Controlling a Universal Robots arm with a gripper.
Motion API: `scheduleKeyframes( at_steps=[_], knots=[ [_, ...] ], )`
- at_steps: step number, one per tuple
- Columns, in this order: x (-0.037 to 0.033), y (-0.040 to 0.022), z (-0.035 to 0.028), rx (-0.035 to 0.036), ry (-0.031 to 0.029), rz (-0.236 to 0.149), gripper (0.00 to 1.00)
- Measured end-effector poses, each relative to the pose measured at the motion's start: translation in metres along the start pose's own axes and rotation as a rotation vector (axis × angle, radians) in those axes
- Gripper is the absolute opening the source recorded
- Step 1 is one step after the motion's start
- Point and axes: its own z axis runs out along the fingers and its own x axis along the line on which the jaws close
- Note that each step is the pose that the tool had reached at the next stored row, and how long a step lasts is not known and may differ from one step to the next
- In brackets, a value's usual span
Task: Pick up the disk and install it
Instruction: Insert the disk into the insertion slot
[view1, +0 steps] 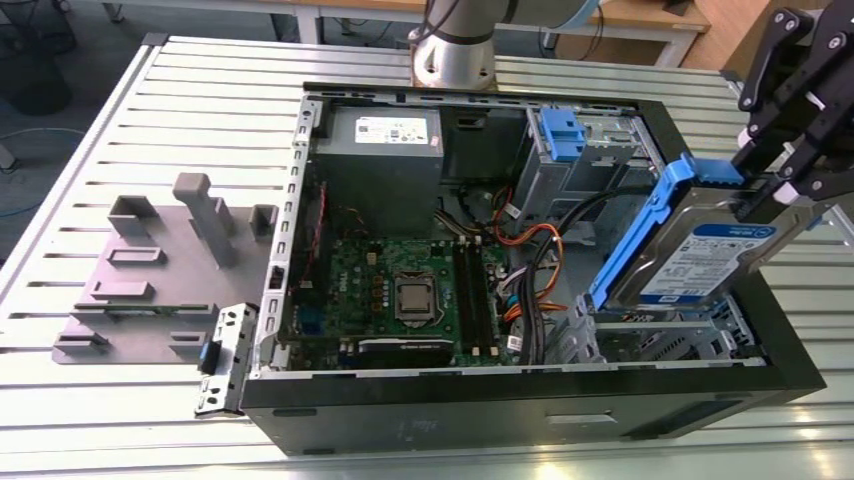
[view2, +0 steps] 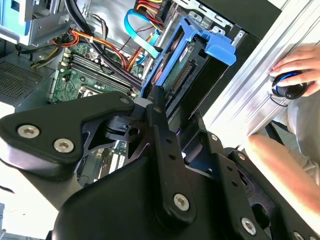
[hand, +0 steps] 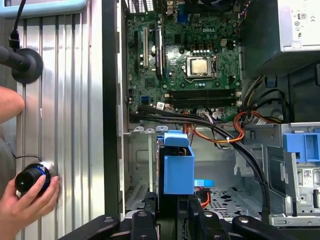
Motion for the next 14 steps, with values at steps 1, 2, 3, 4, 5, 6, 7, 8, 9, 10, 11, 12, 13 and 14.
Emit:
scheduleKeyframes(
  at_steps=[1,2,3,4,5,6,7,8,9,10,11,12,13,14],
  knots=[
    [0.0003,0.0000,0.0000,0.0000,0.0000,0.000,0.35],
    [0.0006,0.0000,0.0000,0.0000,-0.0001,0.000,0.35],
    [0.0007,0.0000,0.0000,0.0000,-0.0001,0.000,0.35],
    [0.0008,0.0000,0.0001,0.0000,-0.0002,0.000,0.35],
    [0.0009,0.0002,0.0002,0.0000,-0.0002,0.000,0.35],
    [0.0010,0.0004,0.0002,0.0000,0.0000,-0.001,0.35],
    [0.0011,0.0007,0.0004,0.0000,-0.0001,-0.001,0.35],
    [0.0012,0.0010,0.0005,0.0001,-0.0001,-0.001,0.35],
    [0.0012,0.0012,0.0006,0.0002,-0.0001,-0.002,0.35],
    [0.0012,0.0013,0.0007,0.0002,-0.0002,-0.002,0.35],
    [0.0012,0.0015,0.0007,0.0002,-0.0002,-0.002,0.35],
    [0.0012,0.0017,0.0007,0.0002,-0.0001,-0.002,0.35],
    [0.0012,0.0019,0.0007,0.0003,0.0001,-0.003,0.35],
    [0.0013,0.0022,0.0008,0.0003,-0.0001,-0.003,0.35]
  ],
)
